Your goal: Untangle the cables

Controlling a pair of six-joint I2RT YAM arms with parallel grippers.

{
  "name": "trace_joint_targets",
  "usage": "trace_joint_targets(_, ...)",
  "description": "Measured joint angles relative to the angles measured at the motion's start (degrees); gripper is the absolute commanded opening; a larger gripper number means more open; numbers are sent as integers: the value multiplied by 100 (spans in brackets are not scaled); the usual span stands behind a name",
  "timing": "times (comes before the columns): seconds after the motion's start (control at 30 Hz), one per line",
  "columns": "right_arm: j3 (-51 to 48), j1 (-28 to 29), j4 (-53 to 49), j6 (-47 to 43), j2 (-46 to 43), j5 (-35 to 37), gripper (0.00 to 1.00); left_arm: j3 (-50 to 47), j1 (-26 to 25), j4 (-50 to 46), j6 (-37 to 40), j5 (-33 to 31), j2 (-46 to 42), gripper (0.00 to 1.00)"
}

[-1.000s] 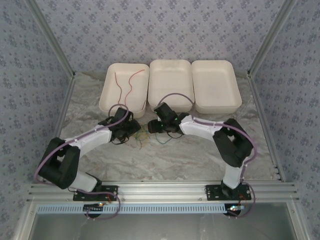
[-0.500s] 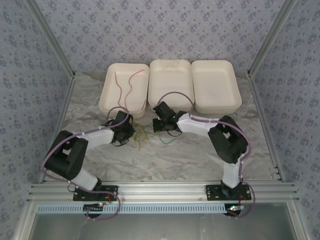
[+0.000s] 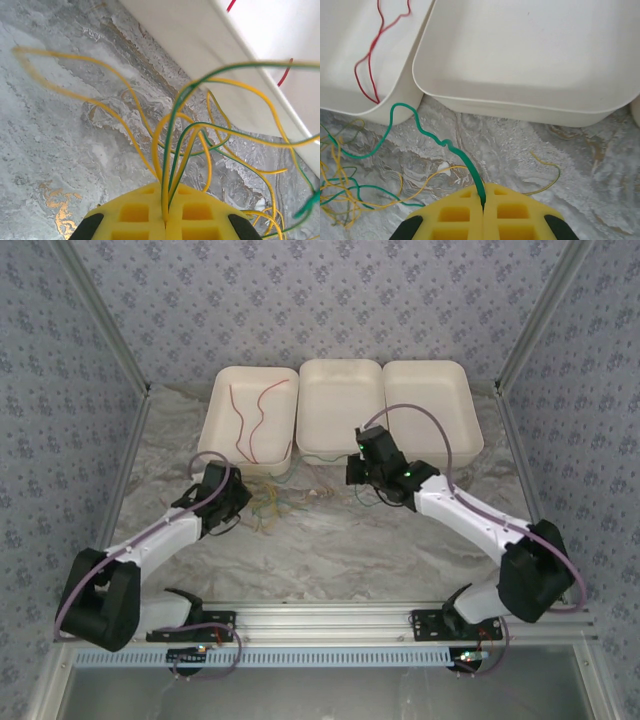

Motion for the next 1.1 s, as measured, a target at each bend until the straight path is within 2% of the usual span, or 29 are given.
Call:
trace_joint_targets(0.2,2,-92,-293,-114,-573,42,0,0,44,15,39,94,94,0)
trace_joint_targets(0.47,63,-177,-861,-348,-813,295,0,0,66,-68,39,76,227,0)
trace_joint_targets(0.73,63,-949,-1375,-588,-1593,713,0,-190,304,-271,37,-50,-94,0)
trace_joint_targets(0.93,81,-1384,-1519,-664,-1779,717,0,-258,326,-306,37,-37,-103,0)
trace_joint_targets(0.97,81,-1384,-1515,-695,-1779,671,0,-258,326,-295,37,-15,-101,3)
trace_joint_targets(1.0,81,-1379,-1513,-734,-1779,612,0,-258,326,-273,39,31,-96,16)
trace_joint_targets(1.07,83,-1338,-1493,-789,-1777,490,0,-258,326,-247,61,136,-94,49)
trace_joint_targets(1.1,85,-1314,-1493,-820,-1777,413,0,-258,326,-238,57,186,-105,59)
